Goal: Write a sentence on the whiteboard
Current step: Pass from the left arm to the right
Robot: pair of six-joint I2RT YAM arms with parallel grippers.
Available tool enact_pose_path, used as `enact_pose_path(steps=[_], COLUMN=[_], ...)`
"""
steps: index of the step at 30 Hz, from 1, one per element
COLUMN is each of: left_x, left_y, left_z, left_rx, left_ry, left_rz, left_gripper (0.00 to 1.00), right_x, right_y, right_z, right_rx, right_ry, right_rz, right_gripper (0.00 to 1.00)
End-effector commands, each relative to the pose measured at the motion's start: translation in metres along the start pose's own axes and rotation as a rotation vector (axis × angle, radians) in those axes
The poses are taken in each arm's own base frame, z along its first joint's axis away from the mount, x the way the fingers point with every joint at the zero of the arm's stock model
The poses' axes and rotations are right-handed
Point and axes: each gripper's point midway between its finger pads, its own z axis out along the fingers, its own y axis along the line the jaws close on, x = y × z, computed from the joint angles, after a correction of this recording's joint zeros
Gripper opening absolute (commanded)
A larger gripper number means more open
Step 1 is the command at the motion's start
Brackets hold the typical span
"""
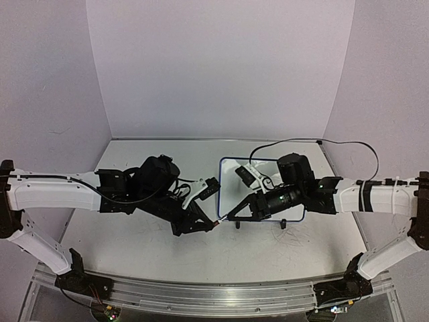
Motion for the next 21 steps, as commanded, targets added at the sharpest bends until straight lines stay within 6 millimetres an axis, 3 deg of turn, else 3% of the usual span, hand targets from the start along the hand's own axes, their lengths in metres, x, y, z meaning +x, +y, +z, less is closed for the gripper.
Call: enact_pose_path(steps=[1, 3, 6, 12, 15, 19, 21], left_x=[-0.025, -0.026, -0.027, -0.029, -0.031, -0.031, -0.031], left_y=[-0.01, -0.011, -0.012, -0.013, -0.009, -0.004, -0.005], left_z=[-0.006, -0.006, -0.005, -0.005, -0.006, -0.006, -0.004], left_rx=[0.019, 0.018, 0.021, 0.024, 0.0, -0.031, -0.02], left_ry=[-0.053, -0.056, -0.056, -0.059, -0.071, -0.074, -0.077], left_rz=[0.041, 0.041, 0.042, 0.038, 0.021, -0.003, -0.01], left_gripper=[0.0, 0.0, 0.0, 0.0, 0.0, 0.36, 0.45], right_x=[-0.022, -0.022, -0.022, -0.026, -0.026, -0.026, -0.026], right_y=[0.016, 0.016, 0.018, 0.023, 0.024, 0.027, 0.028], right_z=[-0.01, -0.009, -0.008, -0.013, -0.016, -0.019, -0.02], right_rx=[-0.018, -0.022, -0.038, -0.048, -0.048, -0.051, -0.052], right_ry=[-0.108, -0.108, -0.109, -0.144, -0.155, -0.168, -0.172], right_rz=[-0.054, -0.049, -0.046, -0.053, -0.061, -0.071, -0.074], right_gripper=[0.26, 0.3, 0.28, 0.0, 0.0, 0.0, 0.0])
